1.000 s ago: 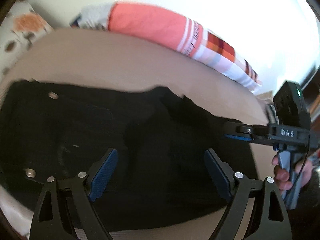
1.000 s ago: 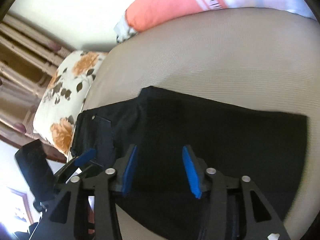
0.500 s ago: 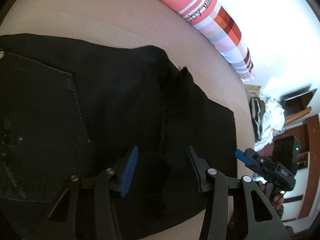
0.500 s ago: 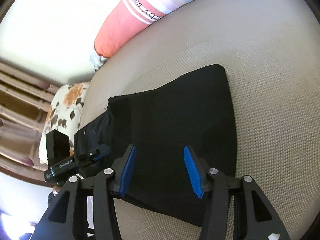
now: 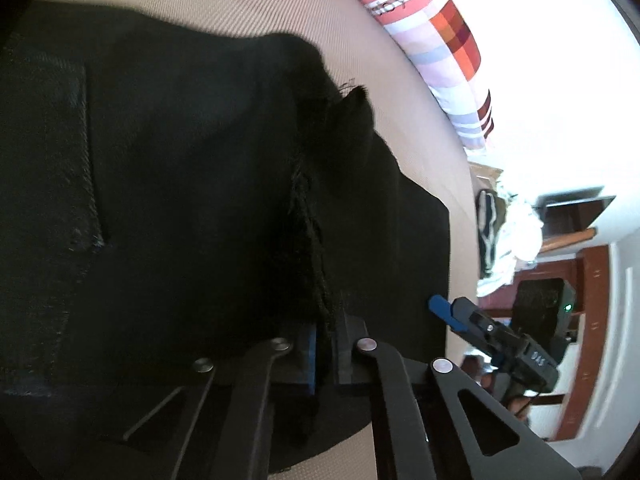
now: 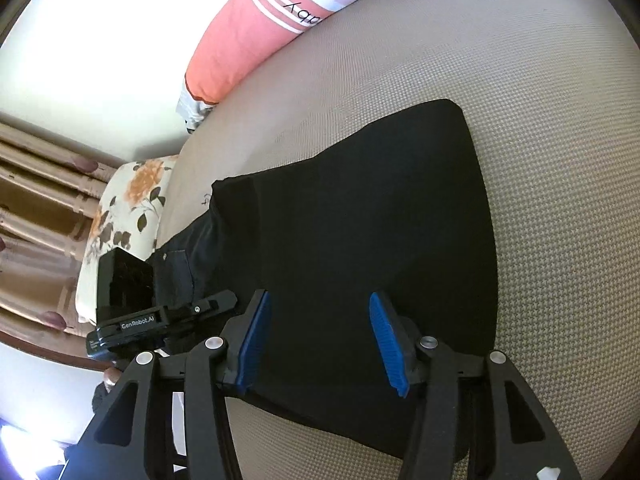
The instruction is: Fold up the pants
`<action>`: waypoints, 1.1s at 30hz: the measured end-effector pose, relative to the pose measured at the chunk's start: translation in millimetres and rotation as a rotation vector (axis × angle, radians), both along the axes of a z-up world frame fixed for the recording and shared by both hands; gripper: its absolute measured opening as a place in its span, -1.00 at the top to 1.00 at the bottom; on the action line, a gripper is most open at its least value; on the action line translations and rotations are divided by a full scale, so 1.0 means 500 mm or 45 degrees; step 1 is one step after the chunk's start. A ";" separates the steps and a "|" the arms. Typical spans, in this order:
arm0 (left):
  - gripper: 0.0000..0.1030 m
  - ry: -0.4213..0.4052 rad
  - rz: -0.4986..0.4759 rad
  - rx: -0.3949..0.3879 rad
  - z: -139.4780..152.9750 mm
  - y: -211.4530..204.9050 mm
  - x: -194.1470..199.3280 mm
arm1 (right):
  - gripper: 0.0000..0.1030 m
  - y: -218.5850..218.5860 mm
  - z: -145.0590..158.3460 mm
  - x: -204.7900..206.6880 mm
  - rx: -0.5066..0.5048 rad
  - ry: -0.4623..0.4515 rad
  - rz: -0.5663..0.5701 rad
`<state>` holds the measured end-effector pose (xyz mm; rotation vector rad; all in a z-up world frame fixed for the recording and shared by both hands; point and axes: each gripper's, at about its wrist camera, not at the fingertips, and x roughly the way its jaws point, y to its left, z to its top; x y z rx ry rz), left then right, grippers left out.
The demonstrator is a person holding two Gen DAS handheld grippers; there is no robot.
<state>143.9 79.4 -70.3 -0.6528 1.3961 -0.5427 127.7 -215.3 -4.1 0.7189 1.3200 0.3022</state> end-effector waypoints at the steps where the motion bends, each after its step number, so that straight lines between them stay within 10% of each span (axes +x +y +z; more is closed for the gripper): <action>1: 0.93 -0.026 -0.002 0.010 0.008 -0.002 -0.002 | 0.03 0.001 0.001 0.000 -0.005 -0.002 0.001; 15: 0.91 -0.147 0.028 0.164 0.011 0.031 -0.042 | 0.07 0.041 -0.009 0.001 -0.123 -0.021 0.075; 23: 0.63 -0.509 -0.007 0.673 0.095 -0.009 -0.049 | 0.06 0.053 0.031 0.037 -0.434 -0.193 0.141; 33: 0.37 -0.609 -0.134 0.716 0.072 -0.087 0.044 | 0.09 0.046 -0.007 0.135 -0.746 -0.242 0.214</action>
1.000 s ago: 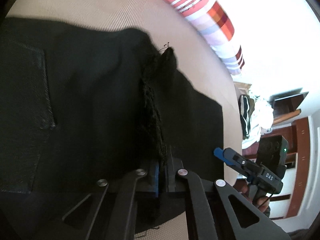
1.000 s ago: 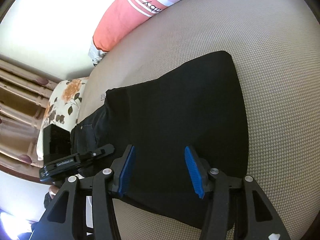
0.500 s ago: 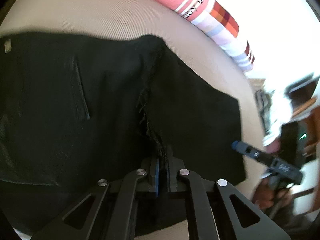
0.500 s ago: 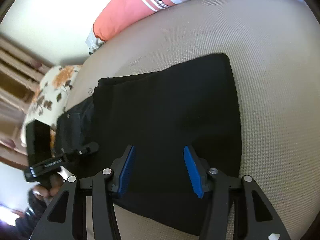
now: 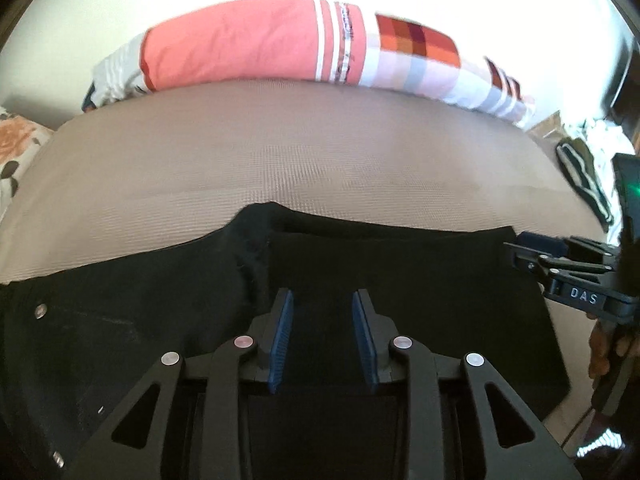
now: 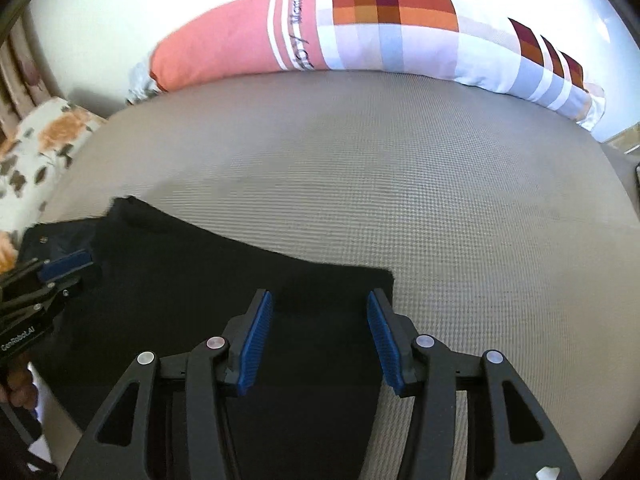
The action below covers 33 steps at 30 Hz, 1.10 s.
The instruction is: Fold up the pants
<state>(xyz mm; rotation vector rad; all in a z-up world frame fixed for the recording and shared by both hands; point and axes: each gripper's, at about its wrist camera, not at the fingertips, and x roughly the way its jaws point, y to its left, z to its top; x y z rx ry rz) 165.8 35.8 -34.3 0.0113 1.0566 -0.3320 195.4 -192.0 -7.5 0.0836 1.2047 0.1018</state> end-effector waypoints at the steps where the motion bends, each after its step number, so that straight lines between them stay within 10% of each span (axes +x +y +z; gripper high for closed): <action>1: 0.37 0.018 0.008 0.014 -0.010 -0.010 0.010 | 0.09 0.000 -0.004 0.003 -0.010 0.003 0.002; 11: 0.29 -0.026 -0.007 0.055 -0.021 -0.017 0.008 | 0.06 0.011 -0.008 0.000 -0.060 -0.030 0.026; 16: -0.34 -0.008 -0.023 0.074 -0.028 -0.016 -0.033 | 0.00 0.007 0.008 -0.012 -0.013 -0.053 0.010; 33: -0.34 -0.002 0.083 0.033 0.020 0.060 -0.156 | -0.05 0.040 0.062 -0.104 0.068 -0.021 0.059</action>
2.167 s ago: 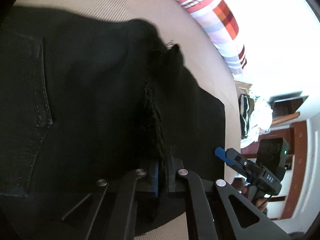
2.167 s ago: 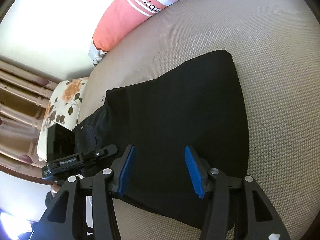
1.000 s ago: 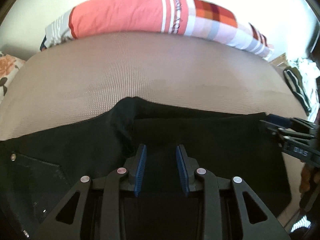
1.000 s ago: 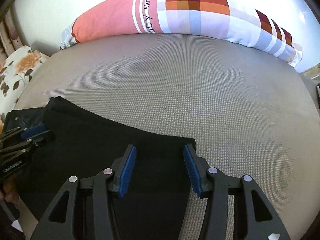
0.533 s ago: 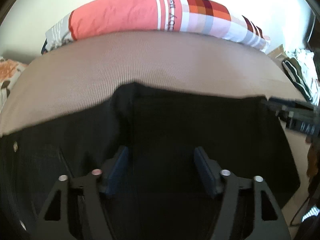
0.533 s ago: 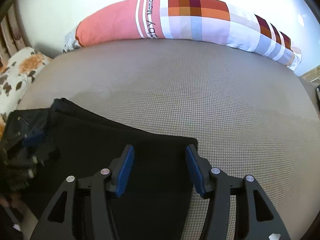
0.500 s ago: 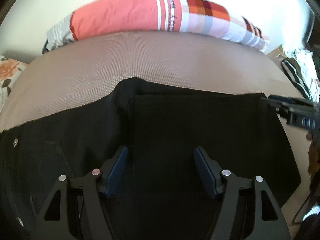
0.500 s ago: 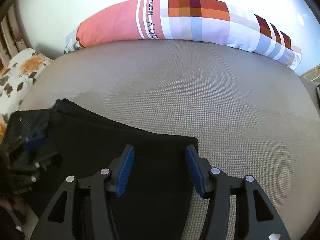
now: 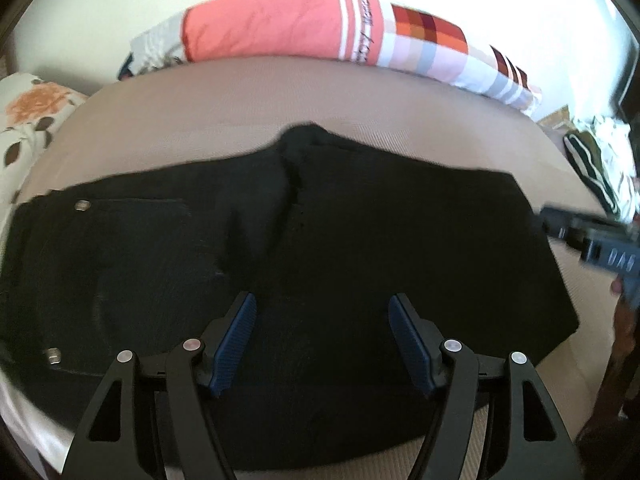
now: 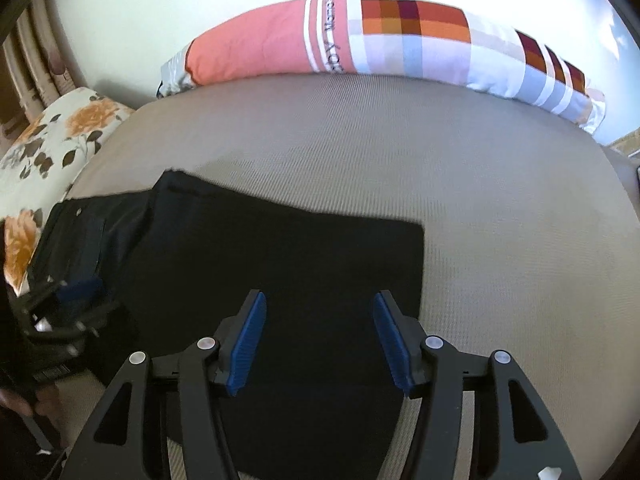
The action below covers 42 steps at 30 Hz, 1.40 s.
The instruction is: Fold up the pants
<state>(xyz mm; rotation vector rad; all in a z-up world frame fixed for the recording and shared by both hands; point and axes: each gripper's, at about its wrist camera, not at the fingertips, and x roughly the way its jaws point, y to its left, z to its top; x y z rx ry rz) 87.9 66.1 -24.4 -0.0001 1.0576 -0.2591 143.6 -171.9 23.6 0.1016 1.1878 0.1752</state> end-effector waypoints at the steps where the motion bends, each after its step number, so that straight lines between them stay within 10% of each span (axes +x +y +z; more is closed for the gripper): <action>1: -0.35 -0.015 0.011 -0.001 0.014 0.009 -0.003 | -0.05 0.003 -0.002 -0.005 0.006 0.012 0.006; 22: -0.35 -0.124 0.268 0.003 0.176 0.279 -0.035 | -0.05 0.155 -0.029 -0.068 0.099 0.196 0.124; 31: -0.35 -0.049 0.356 0.088 0.131 0.430 -0.010 | -0.08 0.225 -0.025 -0.070 0.159 0.222 0.189; 42: -0.35 0.160 0.301 -0.202 0.025 0.579 0.061 | -0.17 0.253 0.024 -0.026 0.256 0.199 0.117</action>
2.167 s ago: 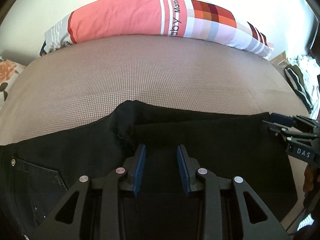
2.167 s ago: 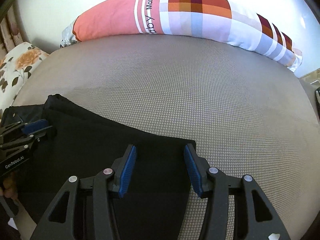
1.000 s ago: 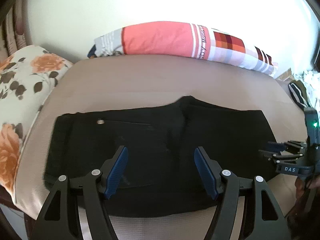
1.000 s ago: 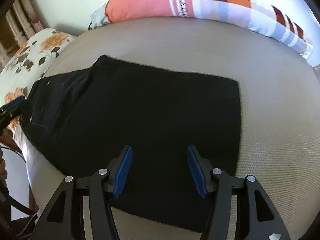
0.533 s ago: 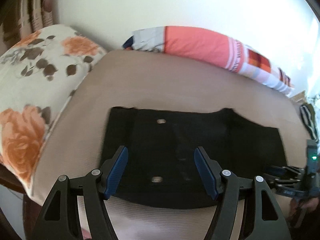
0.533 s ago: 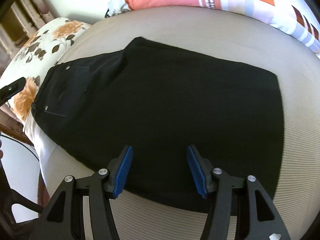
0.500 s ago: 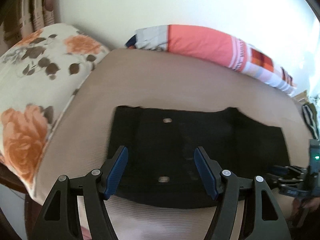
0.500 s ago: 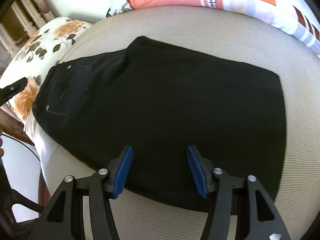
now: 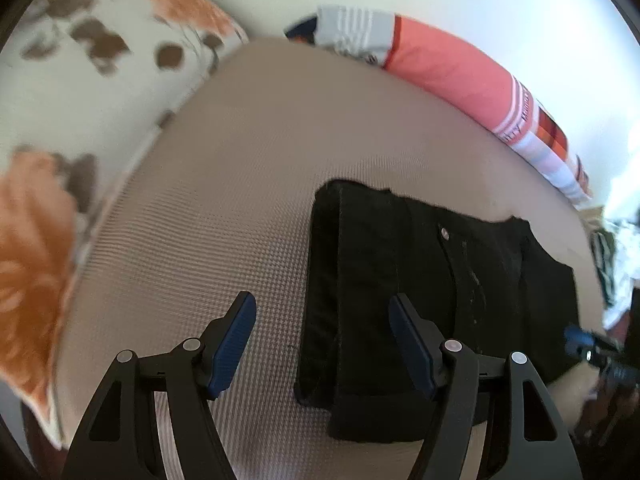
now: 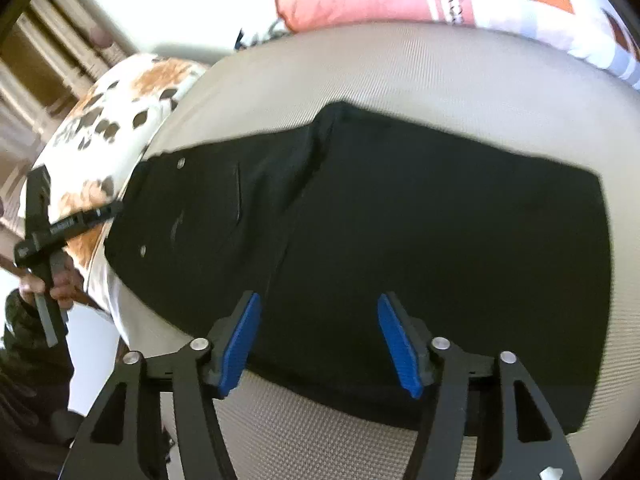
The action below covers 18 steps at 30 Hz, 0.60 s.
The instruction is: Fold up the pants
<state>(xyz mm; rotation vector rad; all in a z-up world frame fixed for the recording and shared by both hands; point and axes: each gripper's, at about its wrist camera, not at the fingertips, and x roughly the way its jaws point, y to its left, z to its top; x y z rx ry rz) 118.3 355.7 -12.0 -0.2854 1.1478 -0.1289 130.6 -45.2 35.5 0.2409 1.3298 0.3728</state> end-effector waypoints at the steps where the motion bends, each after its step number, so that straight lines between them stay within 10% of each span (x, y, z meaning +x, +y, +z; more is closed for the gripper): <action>1: -0.35 0.018 -0.018 -0.030 -0.008 0.007 0.008 | -0.17 -0.004 0.009 0.007 -0.014 -0.008 -0.013; 8: -0.35 0.237 -0.188 -0.518 -0.070 0.049 0.087 | -0.20 -0.007 0.045 0.061 -0.091 -0.035 -0.122; 18: -0.35 0.313 -0.294 -0.808 -0.114 0.078 0.113 | -0.24 0.043 0.041 0.092 -0.118 -0.027 -0.128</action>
